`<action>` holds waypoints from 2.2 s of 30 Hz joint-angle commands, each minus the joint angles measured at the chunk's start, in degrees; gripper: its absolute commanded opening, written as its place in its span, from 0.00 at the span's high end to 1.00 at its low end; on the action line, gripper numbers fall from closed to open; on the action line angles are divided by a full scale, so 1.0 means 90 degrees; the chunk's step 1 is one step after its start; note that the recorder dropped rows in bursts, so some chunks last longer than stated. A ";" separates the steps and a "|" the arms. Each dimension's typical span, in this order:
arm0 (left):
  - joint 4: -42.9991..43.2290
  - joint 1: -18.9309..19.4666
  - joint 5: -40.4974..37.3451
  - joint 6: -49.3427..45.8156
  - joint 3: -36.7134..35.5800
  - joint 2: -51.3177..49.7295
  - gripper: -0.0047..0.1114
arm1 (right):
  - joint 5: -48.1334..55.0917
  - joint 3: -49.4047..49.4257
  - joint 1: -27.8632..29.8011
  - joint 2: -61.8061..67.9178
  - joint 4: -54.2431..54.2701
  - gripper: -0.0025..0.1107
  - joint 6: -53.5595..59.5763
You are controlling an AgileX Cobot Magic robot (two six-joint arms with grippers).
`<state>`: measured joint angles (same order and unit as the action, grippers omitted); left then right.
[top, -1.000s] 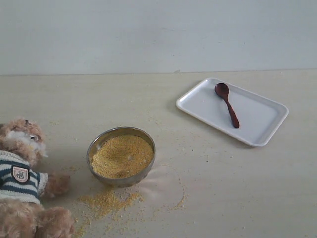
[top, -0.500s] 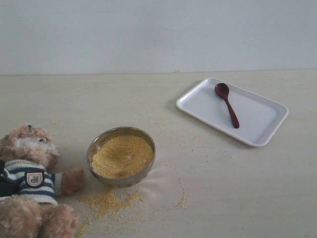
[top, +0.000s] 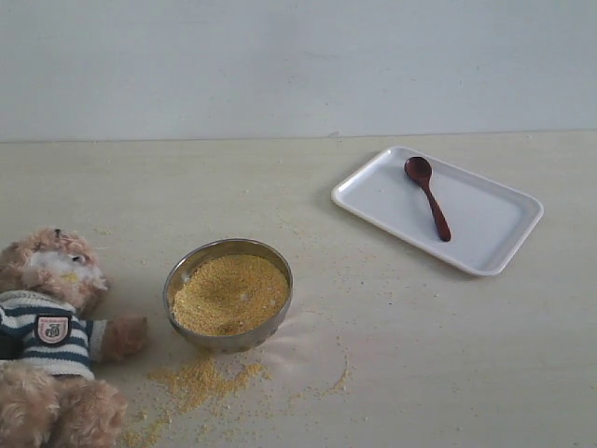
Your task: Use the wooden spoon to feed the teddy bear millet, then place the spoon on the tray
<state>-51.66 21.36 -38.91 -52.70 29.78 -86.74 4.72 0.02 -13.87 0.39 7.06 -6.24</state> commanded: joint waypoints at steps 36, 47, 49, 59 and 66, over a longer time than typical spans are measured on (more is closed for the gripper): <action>0.0221 0.1282 -0.1119 0.1490 0.0408 0.3472 0.44 | -0.0061 -0.0003 0.0018 -0.0043 0.0012 0.98 0.0039; -0.1156 0.1282 -0.2720 0.1490 0.0418 0.4561 0.92 | -0.0061 -0.0003 0.0018 -0.0043 0.0012 0.98 0.0039; -0.1226 0.1267 -0.2990 0.1490 0.0418 0.4635 0.92 | -0.0061 -0.0003 0.0018 -0.0043 0.0012 0.98 0.0039; -0.1203 0.1267 -0.2440 0.1475 0.0418 0.4635 0.92 | -0.0061 -0.0003 0.0018 -0.0043 0.0012 0.98 0.0039; -0.1063 0.0719 -0.1494 0.1475 0.0320 0.5440 0.92 | -0.0061 -0.0003 0.0018 -0.0043 0.0012 0.98 0.0039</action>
<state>-61.03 30.45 -56.81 -39.67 33.16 -42.55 4.72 0.02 -13.87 0.39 7.06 -6.24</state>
